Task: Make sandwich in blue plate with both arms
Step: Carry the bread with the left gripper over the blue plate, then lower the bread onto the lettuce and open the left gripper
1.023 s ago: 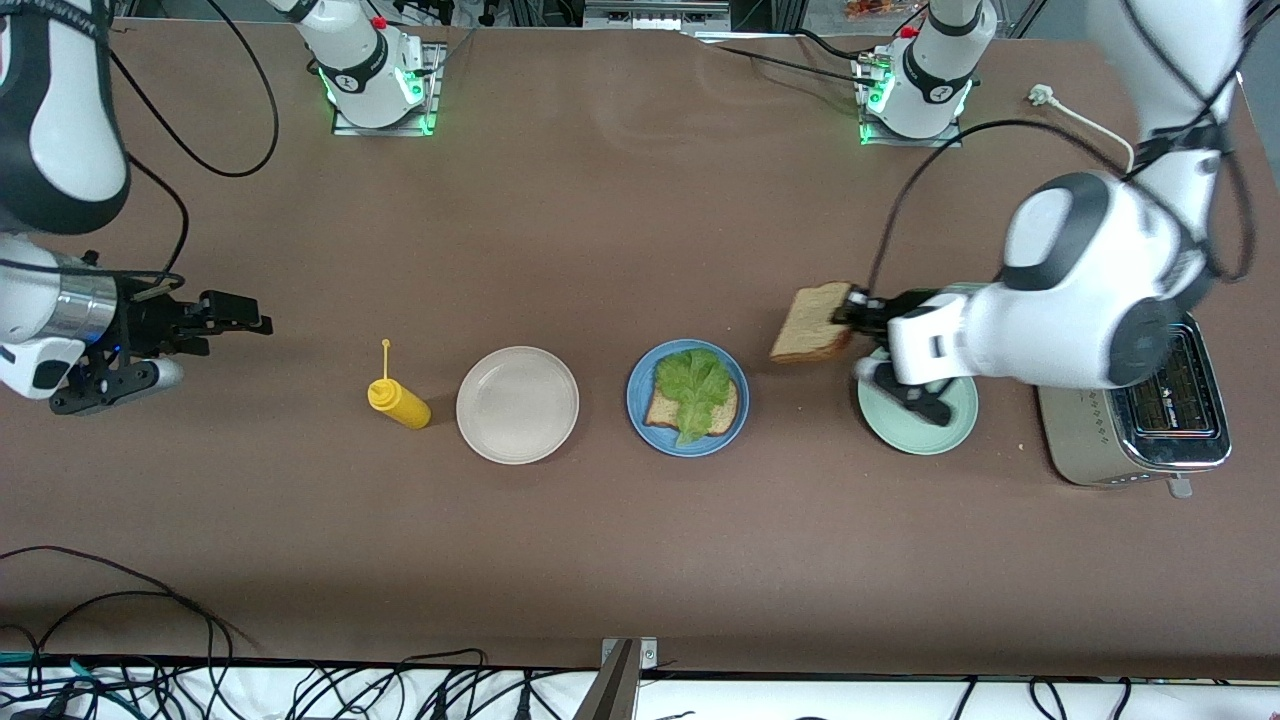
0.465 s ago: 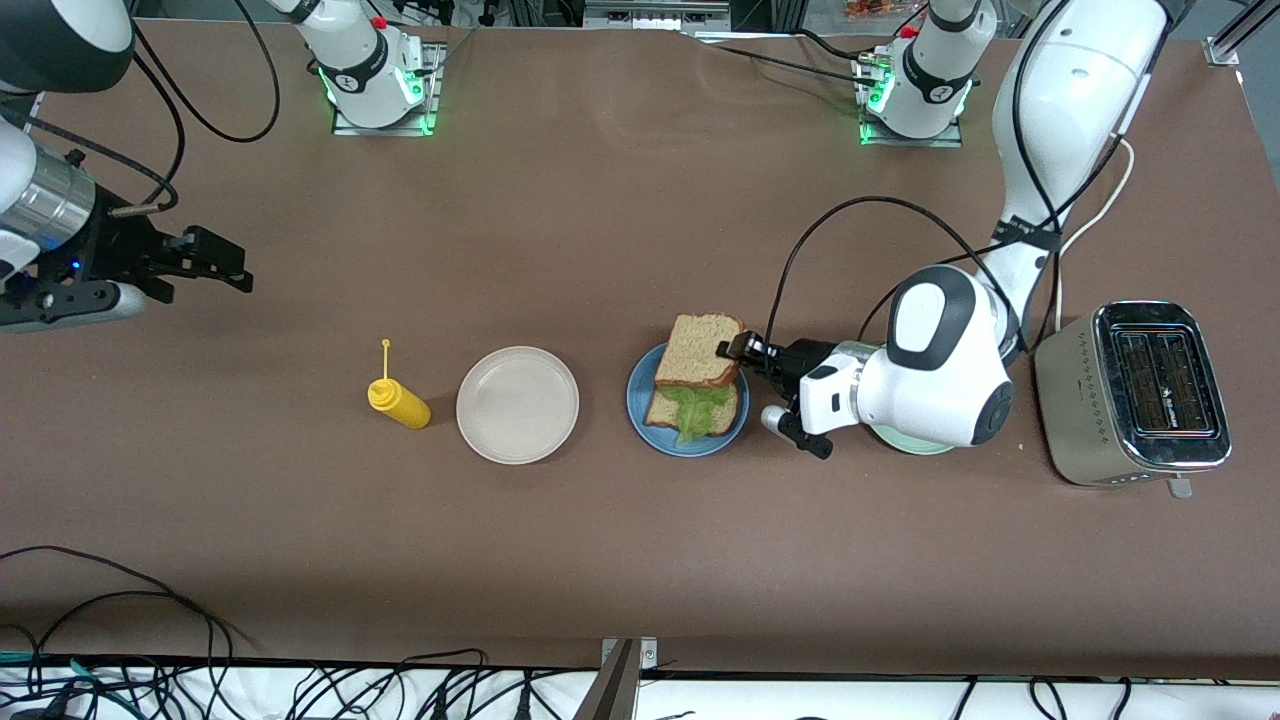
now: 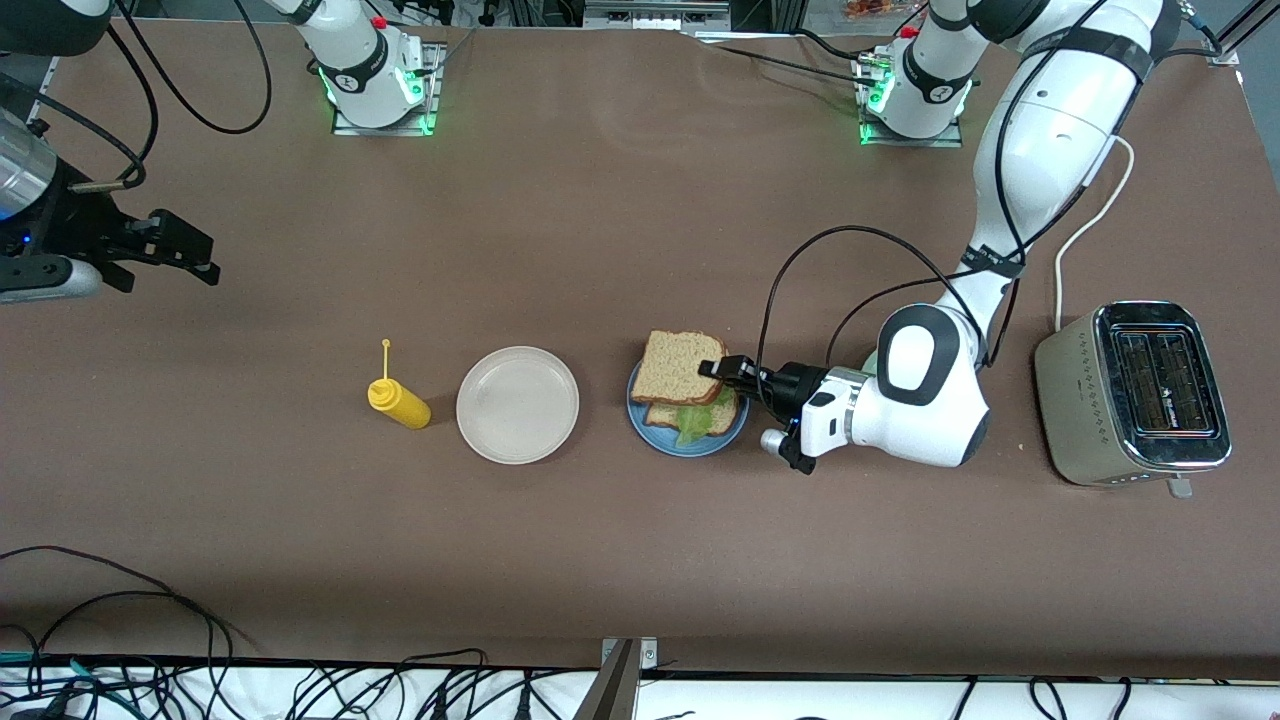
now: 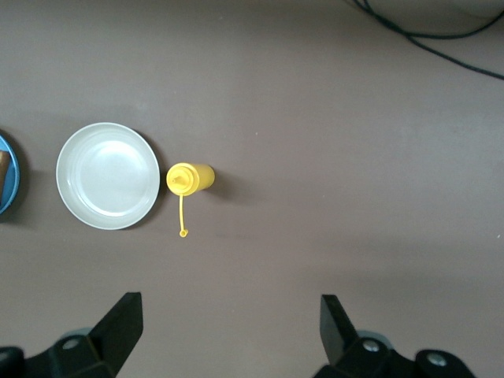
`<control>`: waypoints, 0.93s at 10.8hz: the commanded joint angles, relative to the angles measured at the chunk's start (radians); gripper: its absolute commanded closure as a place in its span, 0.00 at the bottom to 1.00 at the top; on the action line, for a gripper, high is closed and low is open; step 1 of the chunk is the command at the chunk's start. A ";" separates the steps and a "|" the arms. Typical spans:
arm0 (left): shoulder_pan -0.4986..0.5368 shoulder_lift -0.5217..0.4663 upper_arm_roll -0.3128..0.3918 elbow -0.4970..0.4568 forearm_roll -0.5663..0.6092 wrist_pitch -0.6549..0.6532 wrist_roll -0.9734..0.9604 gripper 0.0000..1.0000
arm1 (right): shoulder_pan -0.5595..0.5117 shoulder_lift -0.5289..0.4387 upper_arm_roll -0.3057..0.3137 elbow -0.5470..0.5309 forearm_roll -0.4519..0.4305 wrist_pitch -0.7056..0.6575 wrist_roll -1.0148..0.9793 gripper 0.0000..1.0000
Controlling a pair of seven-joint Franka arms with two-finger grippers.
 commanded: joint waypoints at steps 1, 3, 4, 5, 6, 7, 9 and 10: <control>-0.004 0.086 0.003 0.037 -0.024 0.038 0.133 1.00 | 0.012 -0.020 -0.014 0.009 -0.016 0.007 0.009 0.00; -0.004 0.094 0.003 0.036 -0.023 0.047 0.133 0.44 | 0.012 -0.018 -0.026 0.011 -0.016 0.007 0.009 0.00; 0.004 0.094 0.004 0.036 -0.020 0.047 0.134 0.00 | 0.012 -0.015 -0.027 0.011 -0.016 0.010 0.008 0.00; 0.011 0.088 0.009 0.036 -0.009 0.047 0.133 0.00 | 0.012 -0.015 -0.027 0.015 -0.013 0.010 0.015 0.00; 0.013 0.080 0.025 0.037 0.049 0.046 0.131 0.00 | 0.013 -0.014 -0.026 0.017 -0.011 0.012 0.022 0.00; 0.016 0.066 0.026 0.039 0.112 0.046 0.131 0.00 | 0.010 -0.011 -0.027 0.020 -0.010 0.013 0.023 0.00; 0.037 0.020 0.026 0.040 0.234 0.044 0.130 0.00 | 0.007 -0.009 -0.032 0.021 -0.011 0.013 0.013 0.00; 0.042 -0.013 0.027 0.040 0.302 0.041 0.128 0.00 | 0.007 -0.009 -0.062 0.021 -0.004 0.017 0.012 0.00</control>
